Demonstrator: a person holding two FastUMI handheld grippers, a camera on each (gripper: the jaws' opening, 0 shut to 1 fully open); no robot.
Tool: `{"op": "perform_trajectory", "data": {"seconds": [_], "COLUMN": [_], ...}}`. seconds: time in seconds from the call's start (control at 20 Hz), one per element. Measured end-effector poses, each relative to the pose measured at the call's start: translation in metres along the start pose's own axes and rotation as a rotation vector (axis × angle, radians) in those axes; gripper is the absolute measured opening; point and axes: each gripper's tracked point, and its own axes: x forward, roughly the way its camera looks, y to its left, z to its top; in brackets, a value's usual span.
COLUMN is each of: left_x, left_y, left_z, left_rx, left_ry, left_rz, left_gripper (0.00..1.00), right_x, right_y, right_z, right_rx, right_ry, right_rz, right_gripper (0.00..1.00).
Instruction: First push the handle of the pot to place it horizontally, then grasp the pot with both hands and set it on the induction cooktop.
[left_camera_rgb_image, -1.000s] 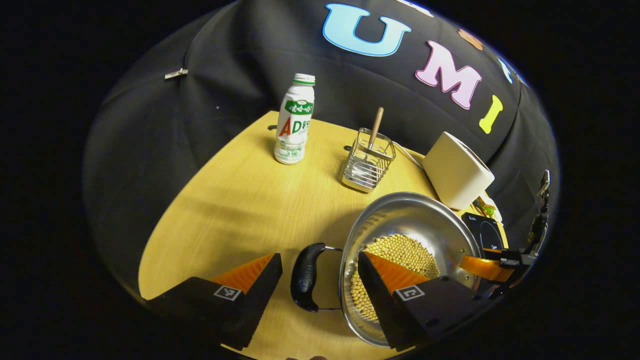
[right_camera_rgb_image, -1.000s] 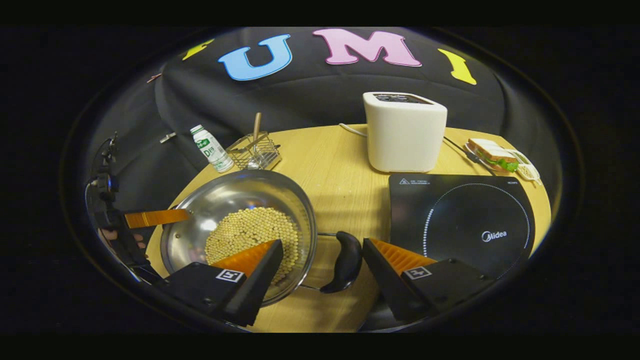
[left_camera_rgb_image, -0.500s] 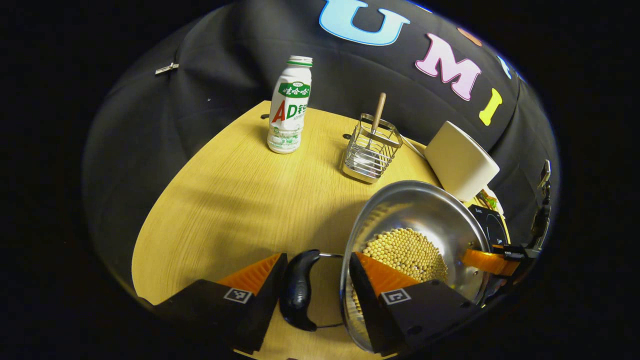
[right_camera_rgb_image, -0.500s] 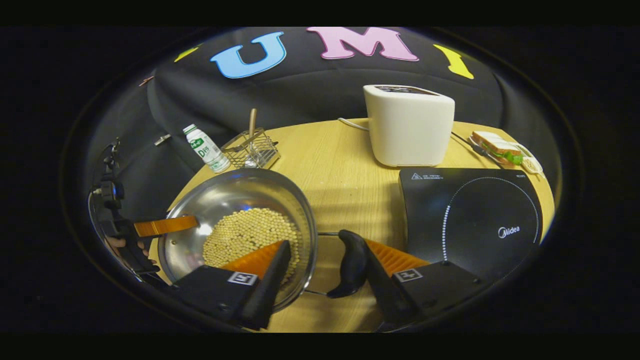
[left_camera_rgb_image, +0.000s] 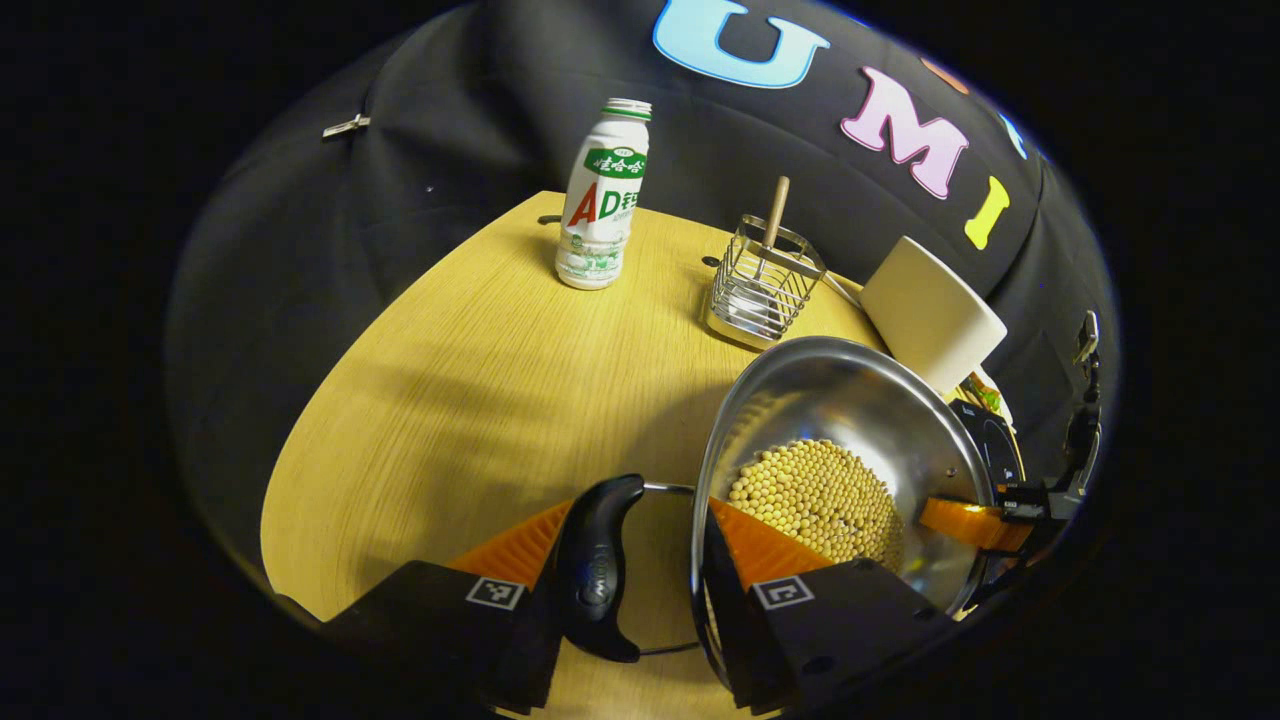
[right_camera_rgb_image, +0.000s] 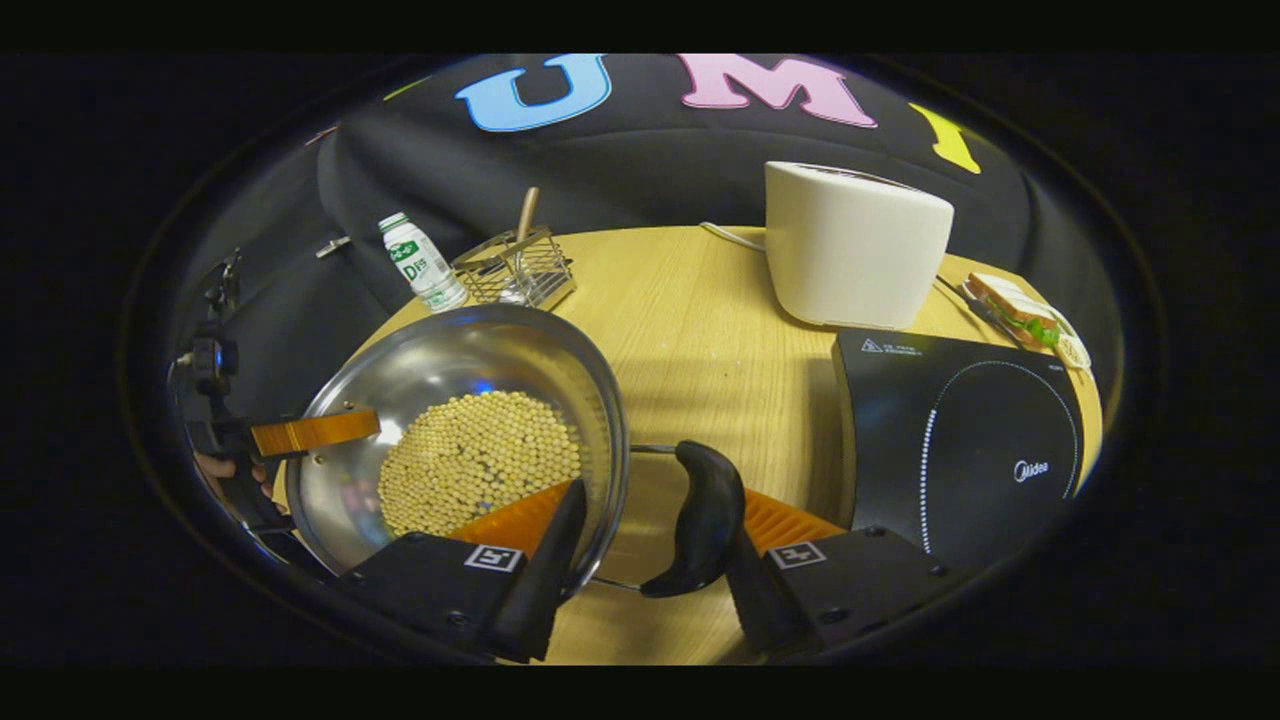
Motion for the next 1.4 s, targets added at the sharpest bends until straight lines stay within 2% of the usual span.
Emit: {"op": "perform_trajectory", "data": {"seconds": [0.2, 0.35, 0.45, 0.55, 0.6, 0.95, 1.4], "left_x": [0.001, -0.002, -0.002, -0.003, -0.005, -0.031, -0.061], "left_y": [0.001, 0.001, 0.000, 0.001, 0.002, -0.006, -0.073], "left_z": [-0.003, -0.003, -0.003, -0.004, -0.007, -0.001, 0.018], "left_rx": [-0.018, -0.017, -0.012, -0.005, -0.008, -0.004, 0.036], "left_ry": [0.001, 0.000, -0.002, -0.003, 0.002, -0.015, -0.047], "left_rz": [-0.002, 0.004, 0.012, 0.021, 0.024, 0.043, 0.015], "left_gripper": [0.64, 0.63, 0.62, 0.61, 0.61, 0.61, 0.60], "right_x": [0.003, 0.005, 0.005, 0.004, 0.003, -0.020, -0.081], "right_y": [-0.002, -0.001, -0.001, 0.000, 0.001, 0.005, -0.038], "right_z": [0.005, 0.005, 0.005, 0.005, 0.004, 0.014, 0.037], "right_rx": [0.063, 0.069, 0.064, 0.038, 0.030, 0.036, 0.065], "right_ry": [0.021, 0.030, 0.028, 0.017, 0.018, -0.014, -0.069], "right_rz": [-0.009, -0.007, -0.006, -0.008, -0.007, 0.022, 0.008], "right_gripper": [0.66, 0.64, 0.58, 0.58, 0.61, 0.61, 0.61]}}
